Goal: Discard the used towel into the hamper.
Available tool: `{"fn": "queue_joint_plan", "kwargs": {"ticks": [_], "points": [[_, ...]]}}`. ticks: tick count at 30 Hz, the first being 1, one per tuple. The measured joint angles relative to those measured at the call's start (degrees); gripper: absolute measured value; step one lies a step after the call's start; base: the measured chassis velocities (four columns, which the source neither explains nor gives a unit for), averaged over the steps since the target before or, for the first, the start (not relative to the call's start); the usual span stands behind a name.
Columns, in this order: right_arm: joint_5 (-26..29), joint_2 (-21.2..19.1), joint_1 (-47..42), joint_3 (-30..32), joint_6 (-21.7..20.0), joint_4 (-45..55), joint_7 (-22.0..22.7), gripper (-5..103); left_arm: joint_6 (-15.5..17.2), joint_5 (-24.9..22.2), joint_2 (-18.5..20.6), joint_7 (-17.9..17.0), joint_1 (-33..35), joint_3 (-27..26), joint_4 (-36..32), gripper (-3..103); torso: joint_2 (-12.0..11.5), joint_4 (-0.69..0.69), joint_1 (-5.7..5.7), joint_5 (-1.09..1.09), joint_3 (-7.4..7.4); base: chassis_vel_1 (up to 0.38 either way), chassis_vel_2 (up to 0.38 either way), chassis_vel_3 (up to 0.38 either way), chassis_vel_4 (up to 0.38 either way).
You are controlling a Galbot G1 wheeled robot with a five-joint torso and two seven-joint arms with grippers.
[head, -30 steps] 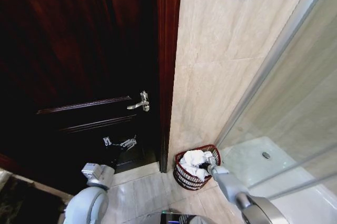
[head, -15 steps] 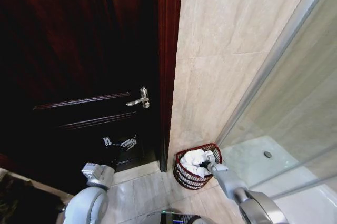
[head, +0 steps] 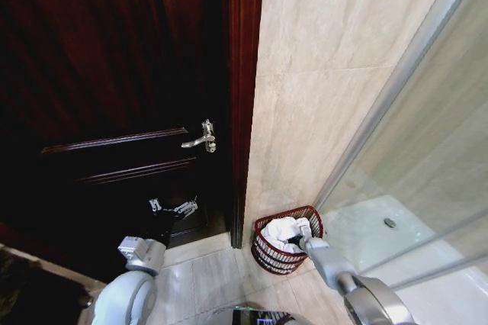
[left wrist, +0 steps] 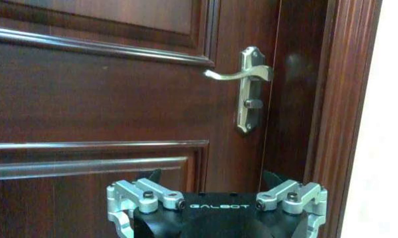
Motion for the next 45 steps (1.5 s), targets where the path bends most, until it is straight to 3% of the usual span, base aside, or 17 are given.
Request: {"fn": "queue_joint_plan", "kwargs": {"ticks": [11, 15, 22, 23, 24, 34, 39, 41, 42, 45], "points": [[2.2, -2.6, -1.3, -1.1, -2.8, 6.1, -0.2, 100, 0.0, 0.0, 0.0, 0.0, 0.0, 0.0, 0.0, 100, -2.7, 0.00, -1.18, 0.02, -1.50, 0.000, 0.000, 0.000, 0.000], [7.1, -7.3, -5.8, -3.3, -9.2, 20.1, 1.4, 100, 0.0, 0.0, 0.0, 0.0, 0.0, 0.0, 0.0, 100, -3.1, 0.00, -1.35, 0.01, -1.76, 0.000, 0.000, 0.000, 0.000], [10.9, -12.1, -11.1, -5.6, -12.9, 32.3, 3.5, 100, 0.0, 0.0, 0.0, 0.0, 0.0, 0.0, 0.0, 100, -3.1, 0.00, -1.35, 0.01, -1.75, 0.000, 0.000, 0.000, 0.000], [11.9, -13.5, -12.8, -5.9, -13.8, 35.4, 4.0, 100, 0.0, 0.0, 0.0, 0.0, 0.0, 0.0, 0.0, 100, -3.0, 0.00, -1.32, 0.03, -1.73, 0.000, 0.000, 0.000, 0.000], [15.8, -17.4, -17.5, -5.6, -16.2, 45.0, 5.7, 100, 0.0, 0.0, 0.0, 0.0, 0.0, 0.0, 0.0, 100, -2.9, -0.02, -1.28, 0.03, -1.66, 0.000, 0.000, 0.000, 0.000], [21.1, -27.1, -30.2, 0.6, -17.8, 68.0, 10.9, 100, 0.0, 0.0, 0.0, 0.0, 0.0, 0.0, 0.0, 100, -2.7, 0.00, -1.17, 0.00, -1.53, 0.000, 0.000, 0.000, 0.000], [20.3, -27.5, -37.7, 6.9, -15.9, 75.8, 12.6, 100, 0.0, 0.0, 0.0, 0.0, 0.0, 0.0, 0.0, 100, -2.6, 0.00, -1.13, -0.01, -1.49, 0.000, 0.000, 0.000, 0.000], [19.7, -25.3, -43.2, 12.8, -14.6, 81.3, 13.7, 100, 0.0, 0.0, 0.0, 0.0, 0.0, 0.0, 0.0, 100, -2.6, 0.00, -1.12, 0.01, -1.48, 0.000, 0.000, 0.000, 0.000], [19.7, -25.3, -43.2, 12.8, -14.6, 81.3, 13.7, 100, 0.0, 0.0, 0.0, 0.0, 0.0, 0.0, 0.0, 100, -2.6, 0.00, -1.12, 0.01, -1.48, 0.000, 0.000, 0.000, 0.000], [15.9, -20.8, -50.5, 19.2, -10.6, 88.9, 14.8, 100, 0.0, 0.0, 0.0, 0.0, 0.0, 0.0, 0.0, 100, -2.5, -0.01, -1.11, 0.02, -1.45, 0.000, 0.000, 0.000, 0.000]]}}
